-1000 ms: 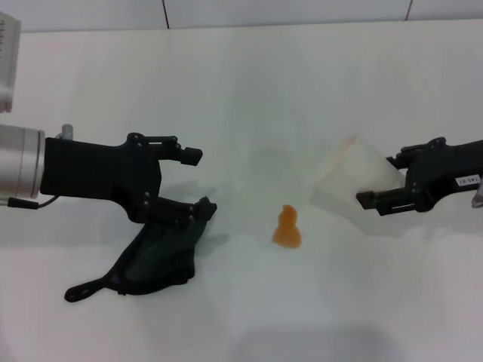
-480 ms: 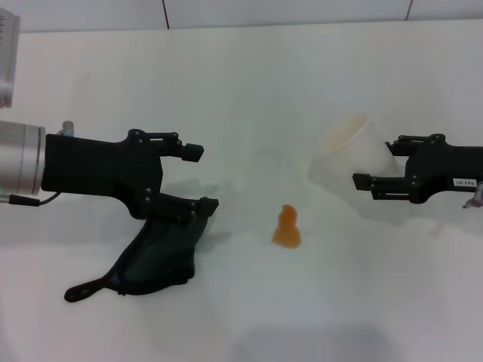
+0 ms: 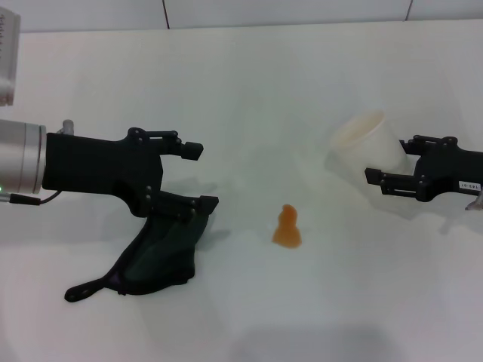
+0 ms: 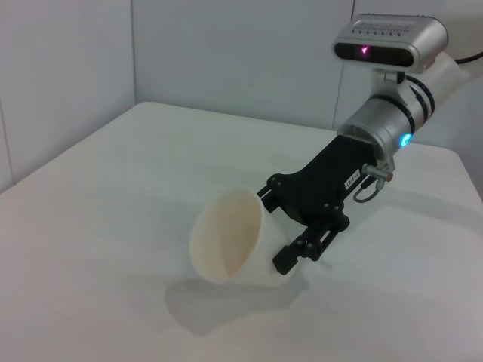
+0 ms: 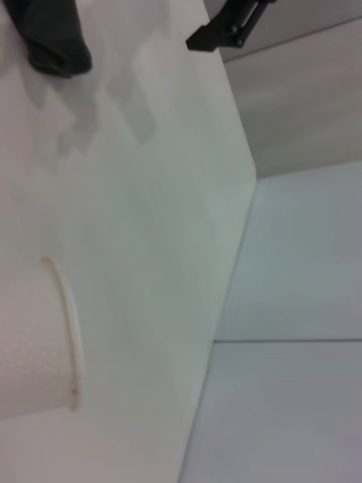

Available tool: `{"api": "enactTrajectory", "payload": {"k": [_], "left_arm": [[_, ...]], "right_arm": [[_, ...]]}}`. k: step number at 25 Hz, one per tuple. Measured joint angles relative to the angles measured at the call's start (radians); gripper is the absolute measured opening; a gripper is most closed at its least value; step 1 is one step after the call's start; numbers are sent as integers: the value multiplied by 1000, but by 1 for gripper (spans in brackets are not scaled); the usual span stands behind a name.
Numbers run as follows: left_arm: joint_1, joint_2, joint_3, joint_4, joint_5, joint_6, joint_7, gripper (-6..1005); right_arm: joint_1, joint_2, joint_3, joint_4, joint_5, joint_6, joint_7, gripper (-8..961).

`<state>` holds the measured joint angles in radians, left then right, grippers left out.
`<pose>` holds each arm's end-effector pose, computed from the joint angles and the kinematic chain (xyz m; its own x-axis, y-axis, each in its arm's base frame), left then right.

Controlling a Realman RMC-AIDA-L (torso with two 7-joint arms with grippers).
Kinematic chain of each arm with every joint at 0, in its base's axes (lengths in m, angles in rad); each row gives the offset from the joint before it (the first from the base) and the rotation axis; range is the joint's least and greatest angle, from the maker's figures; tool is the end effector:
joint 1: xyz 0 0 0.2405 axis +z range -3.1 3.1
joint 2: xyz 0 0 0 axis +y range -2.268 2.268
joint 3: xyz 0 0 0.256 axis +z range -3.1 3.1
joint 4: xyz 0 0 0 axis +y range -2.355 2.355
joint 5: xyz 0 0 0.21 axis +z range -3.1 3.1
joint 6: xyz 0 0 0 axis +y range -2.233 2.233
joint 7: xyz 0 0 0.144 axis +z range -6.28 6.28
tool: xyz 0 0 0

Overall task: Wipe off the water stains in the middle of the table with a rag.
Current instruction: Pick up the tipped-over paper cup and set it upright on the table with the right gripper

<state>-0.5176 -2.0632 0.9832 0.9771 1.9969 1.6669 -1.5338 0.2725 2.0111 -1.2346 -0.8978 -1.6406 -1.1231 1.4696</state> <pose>-0.2134 0.3288 0.0119 0.9350 0.1881 0.3005 0.2155 -0.9746 -0.0605 0.2908 0.3288 0.0073 0.8421 -0.3381 -0.4202 -0.5063 -0.7641 -0.3998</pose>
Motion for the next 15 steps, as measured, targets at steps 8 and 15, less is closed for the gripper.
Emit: {"api": "enactTrajectory", "payload": {"k": [8, 15], "left_arm": [[1, 0, 0, 0, -1, 1, 0, 889], [-2, 0, 0, 0, -1, 1, -1, 890]], "right_arm": [[-1, 0, 15, 86, 82, 3, -101, 719], [-1, 0, 15, 137, 130, -2, -155, 720]]}}
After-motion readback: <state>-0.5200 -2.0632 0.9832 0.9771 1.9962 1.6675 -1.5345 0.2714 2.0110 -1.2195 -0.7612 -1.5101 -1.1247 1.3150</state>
